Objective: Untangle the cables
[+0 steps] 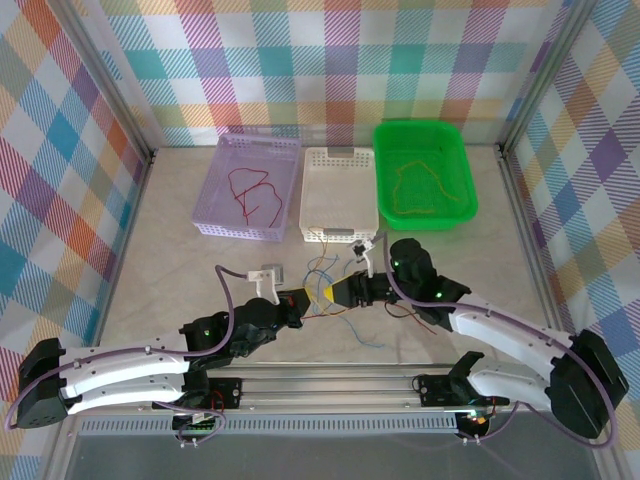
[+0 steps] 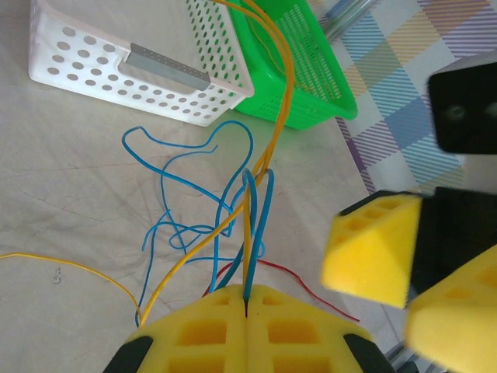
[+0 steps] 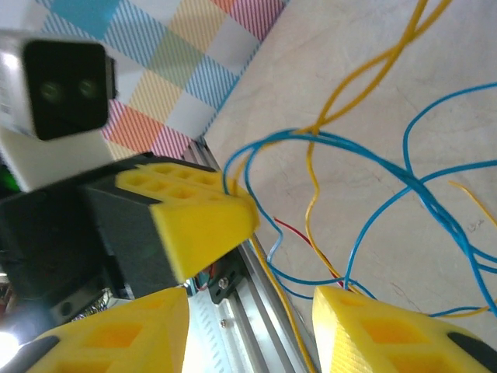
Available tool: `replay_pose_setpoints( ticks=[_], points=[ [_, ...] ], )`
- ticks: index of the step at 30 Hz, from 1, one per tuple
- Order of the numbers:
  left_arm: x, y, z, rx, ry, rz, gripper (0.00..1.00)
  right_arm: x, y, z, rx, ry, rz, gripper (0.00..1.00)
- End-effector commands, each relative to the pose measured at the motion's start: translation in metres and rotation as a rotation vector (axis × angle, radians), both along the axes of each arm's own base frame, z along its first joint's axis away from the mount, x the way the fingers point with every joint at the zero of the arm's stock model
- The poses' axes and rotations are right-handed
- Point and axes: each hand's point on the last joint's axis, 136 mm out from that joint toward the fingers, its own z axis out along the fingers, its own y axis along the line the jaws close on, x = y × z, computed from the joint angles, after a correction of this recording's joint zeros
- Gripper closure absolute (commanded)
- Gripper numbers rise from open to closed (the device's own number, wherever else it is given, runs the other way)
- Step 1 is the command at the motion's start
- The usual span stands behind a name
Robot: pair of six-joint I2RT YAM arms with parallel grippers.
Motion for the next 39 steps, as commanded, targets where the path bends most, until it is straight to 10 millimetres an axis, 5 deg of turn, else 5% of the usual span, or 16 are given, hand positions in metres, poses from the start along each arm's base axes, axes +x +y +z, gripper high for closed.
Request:
replay_pose_setpoints(
  ticks=[1,11,27,39],
  points=[
    [0.001,-0.010,0.027,-0.093,-0.023,-0.013,1.00,0.006,0.005,-0.008,0.000,-0.027,-0.025,0.55],
    [0.000,-0.014,0.029,-0.108,-0.025,-0.024,1.00,0.017,0.015,-0.032,-0.044,0.005,-0.062,0.55],
    [-0.001,-0.018,0.030,-0.120,-0.032,-0.036,1.00,0.030,0.034,-0.034,-0.012,0.013,-0.117,0.63],
    [-0.003,-0.012,0.035,-0.135,-0.041,-0.035,1.00,0.032,0.029,-0.044,-0.048,0.000,-0.174,0.95]
  ],
)
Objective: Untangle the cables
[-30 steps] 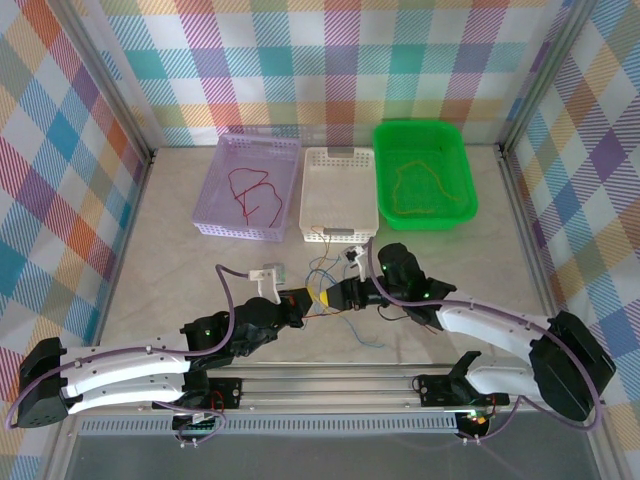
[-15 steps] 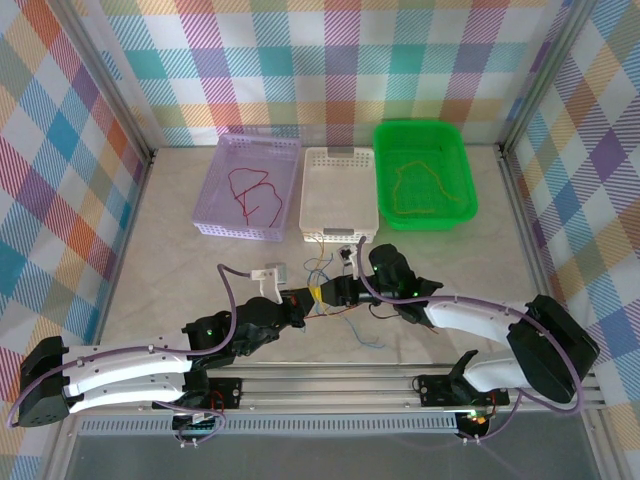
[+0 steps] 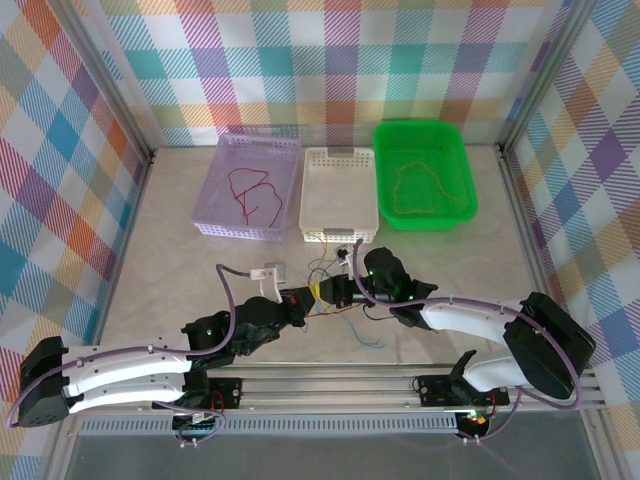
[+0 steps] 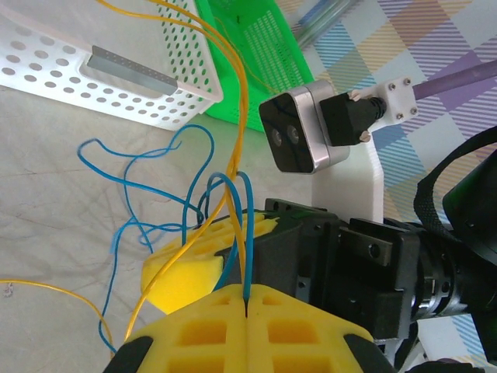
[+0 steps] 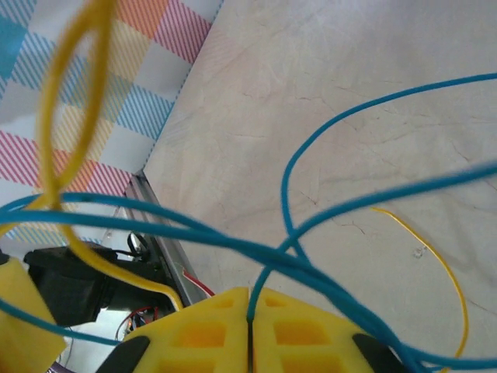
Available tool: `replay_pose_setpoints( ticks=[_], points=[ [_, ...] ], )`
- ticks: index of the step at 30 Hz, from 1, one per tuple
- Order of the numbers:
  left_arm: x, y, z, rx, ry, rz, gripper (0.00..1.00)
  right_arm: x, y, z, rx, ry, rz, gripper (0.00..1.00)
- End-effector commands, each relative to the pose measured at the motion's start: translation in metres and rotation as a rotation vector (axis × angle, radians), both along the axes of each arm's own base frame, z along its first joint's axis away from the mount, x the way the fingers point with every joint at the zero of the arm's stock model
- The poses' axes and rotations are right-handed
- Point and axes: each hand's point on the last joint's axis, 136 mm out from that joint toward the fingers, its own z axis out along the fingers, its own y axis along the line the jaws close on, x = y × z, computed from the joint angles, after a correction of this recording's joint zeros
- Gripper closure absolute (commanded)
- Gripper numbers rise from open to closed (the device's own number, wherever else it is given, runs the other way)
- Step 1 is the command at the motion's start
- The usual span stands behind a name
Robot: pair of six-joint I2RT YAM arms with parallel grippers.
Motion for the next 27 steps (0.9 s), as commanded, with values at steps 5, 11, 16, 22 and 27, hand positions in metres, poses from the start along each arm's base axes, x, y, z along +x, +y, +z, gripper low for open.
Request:
replay_pose_setpoints(
  ticks=[5,11,16,22,27],
  points=[
    [-0.003,0.017,0.022,-0.041,-0.031,0.029,1.00,0.005,-0.020,0.002,-0.063,-0.060,-0.079,1.00],
    [-0.005,0.064,0.022,-0.003,-0.038,0.122,1.00,0.005,-0.060,0.008,-0.175,-0.122,-0.169,1.00],
    [-0.009,0.111,0.022,0.024,-0.043,0.207,1.00,0.014,-0.099,0.008,-0.219,-0.082,-0.257,1.00],
    [-0.015,0.159,0.024,0.050,-0.052,0.292,1.00,0.027,-0.144,0.025,-0.196,-0.046,-0.373,1.00],
    [-0.017,0.184,0.021,0.096,-0.054,0.343,1.00,0.031,-0.166,0.057,-0.186,-0.089,-0.423,1.00]
  ],
)
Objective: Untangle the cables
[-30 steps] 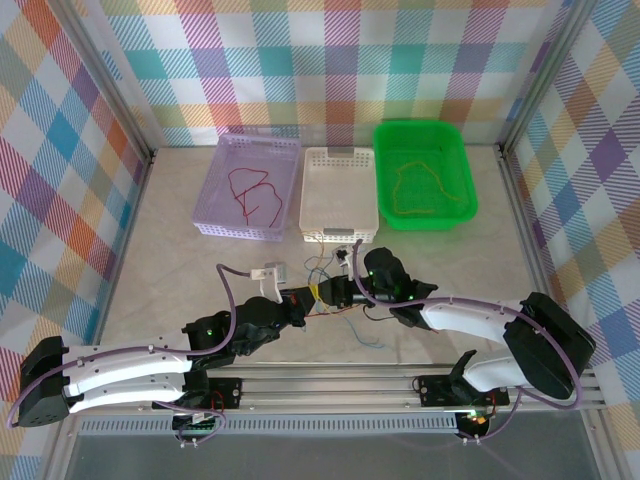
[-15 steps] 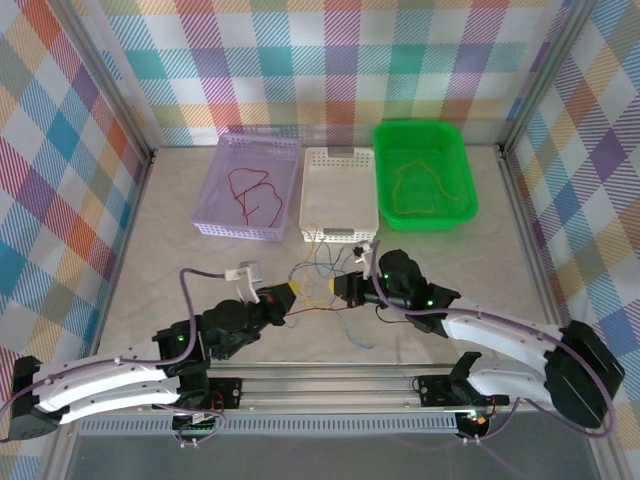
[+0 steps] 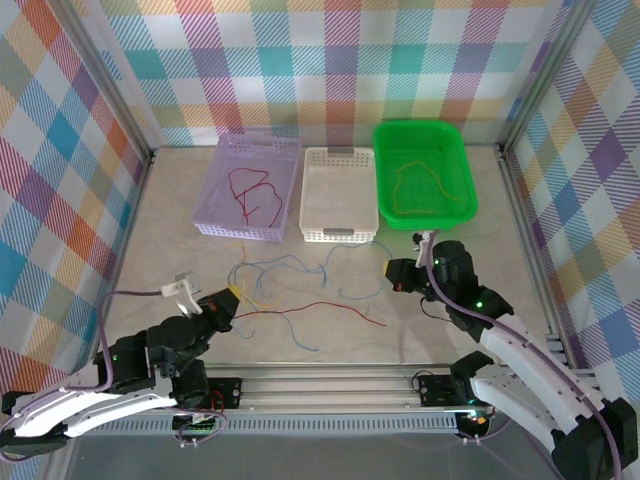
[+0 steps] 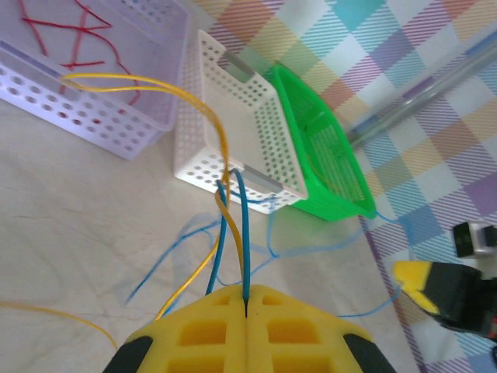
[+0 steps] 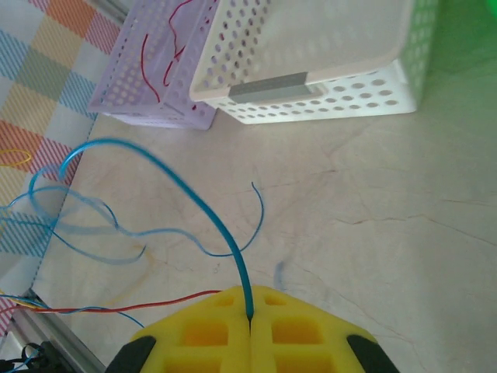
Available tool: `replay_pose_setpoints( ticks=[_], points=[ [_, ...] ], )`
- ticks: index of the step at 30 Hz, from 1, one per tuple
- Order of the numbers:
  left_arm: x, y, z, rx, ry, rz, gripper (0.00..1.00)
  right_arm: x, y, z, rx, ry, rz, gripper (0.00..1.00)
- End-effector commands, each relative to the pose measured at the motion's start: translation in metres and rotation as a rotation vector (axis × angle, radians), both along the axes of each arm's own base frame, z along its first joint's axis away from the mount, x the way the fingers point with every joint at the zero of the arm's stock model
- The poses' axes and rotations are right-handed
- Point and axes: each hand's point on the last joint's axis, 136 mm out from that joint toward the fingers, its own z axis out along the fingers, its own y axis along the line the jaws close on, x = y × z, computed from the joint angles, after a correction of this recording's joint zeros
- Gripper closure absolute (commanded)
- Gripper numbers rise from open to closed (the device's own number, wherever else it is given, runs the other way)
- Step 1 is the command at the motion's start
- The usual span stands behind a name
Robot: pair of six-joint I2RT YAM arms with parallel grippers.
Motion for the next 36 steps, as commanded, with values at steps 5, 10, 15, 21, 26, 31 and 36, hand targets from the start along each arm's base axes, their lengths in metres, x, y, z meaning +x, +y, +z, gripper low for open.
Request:
replay_pose_setpoints(
  ticks=[5,10,15,21,26,31,36],
  points=[
    [0.000,0.038,-0.008,0.155,0.009,0.104,1.00,-0.009,-0.017,0.072,-0.055,-0.115,0.016,1.00],
    [0.001,0.049,-0.012,0.221,0.015,0.139,1.00,-0.014,-0.031,0.132,-0.103,-0.225,-0.008,1.00],
    [0.002,0.051,-0.017,0.254,0.016,0.152,1.00,-0.020,-0.026,0.183,-0.065,-0.288,0.031,1.00],
    [0.004,0.044,-0.026,0.291,0.031,0.146,1.00,-0.016,-0.020,0.230,-0.042,-0.362,0.051,1.00],
    [0.006,0.029,-0.035,0.303,0.050,0.124,1.00,-0.002,-0.005,0.251,-0.018,-0.380,0.094,1.00],
    [0.007,0.017,-0.044,0.295,0.068,0.105,1.00,0.021,0.017,0.258,-0.001,-0.360,0.157,1.00],
    [0.008,0.009,-0.052,0.278,0.081,0.089,1.00,0.049,0.036,0.256,0.003,-0.335,0.193,1.00]
  ],
)
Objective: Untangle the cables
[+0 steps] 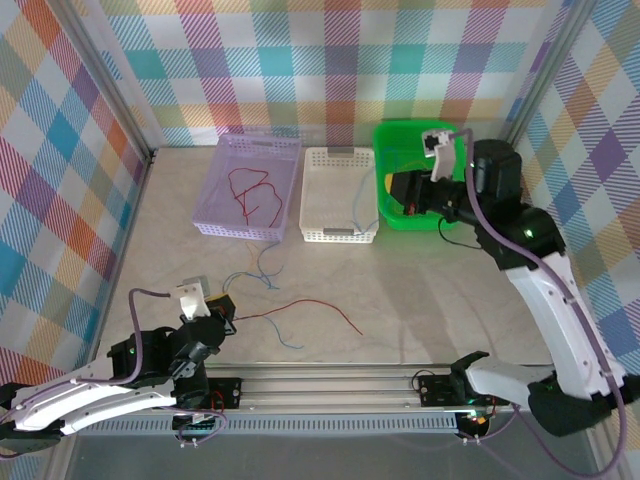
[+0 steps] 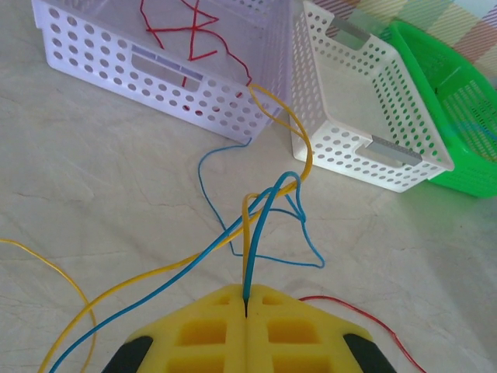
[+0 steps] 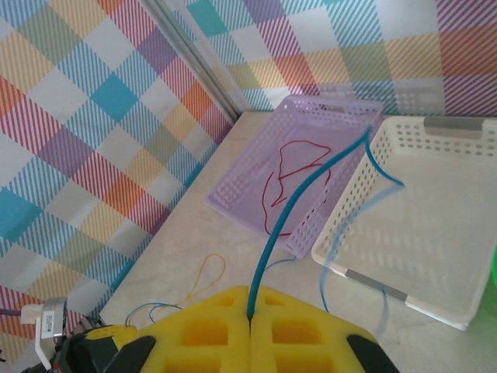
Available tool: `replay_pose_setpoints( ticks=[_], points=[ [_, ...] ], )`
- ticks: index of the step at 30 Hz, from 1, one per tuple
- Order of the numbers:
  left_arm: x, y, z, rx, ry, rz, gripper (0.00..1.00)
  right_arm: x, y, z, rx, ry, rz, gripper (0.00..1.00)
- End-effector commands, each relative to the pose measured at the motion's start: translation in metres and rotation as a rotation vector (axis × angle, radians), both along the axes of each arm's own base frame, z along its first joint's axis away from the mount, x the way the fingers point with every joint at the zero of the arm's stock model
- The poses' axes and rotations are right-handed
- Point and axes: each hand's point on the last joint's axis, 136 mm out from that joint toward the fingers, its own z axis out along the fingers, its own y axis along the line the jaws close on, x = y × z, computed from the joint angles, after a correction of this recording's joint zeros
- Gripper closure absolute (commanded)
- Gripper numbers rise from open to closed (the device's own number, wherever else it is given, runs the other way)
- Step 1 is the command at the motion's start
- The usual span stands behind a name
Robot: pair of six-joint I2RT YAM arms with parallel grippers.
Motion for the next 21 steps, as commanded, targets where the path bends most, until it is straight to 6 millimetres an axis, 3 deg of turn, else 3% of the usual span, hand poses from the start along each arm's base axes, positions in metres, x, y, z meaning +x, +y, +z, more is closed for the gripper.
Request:
replay_pose_setpoints(
  ticks=[1,14,21],
  points=[
    [0.001,-0.010,-0.003,-0.043,0.005,-0.009,1.00,0.011,0.013,0.014,0.023,-0.041,0.054,1.00],
    [0.000,-0.030,-0.019,-0.097,0.040,-0.053,1.00,0.098,0.054,-0.038,-0.033,0.049,0.071,1.00],
    [-0.001,-0.037,-0.031,-0.090,0.066,-0.059,1.00,0.127,0.064,-0.066,-0.034,0.095,0.068,1.00]
  ],
)
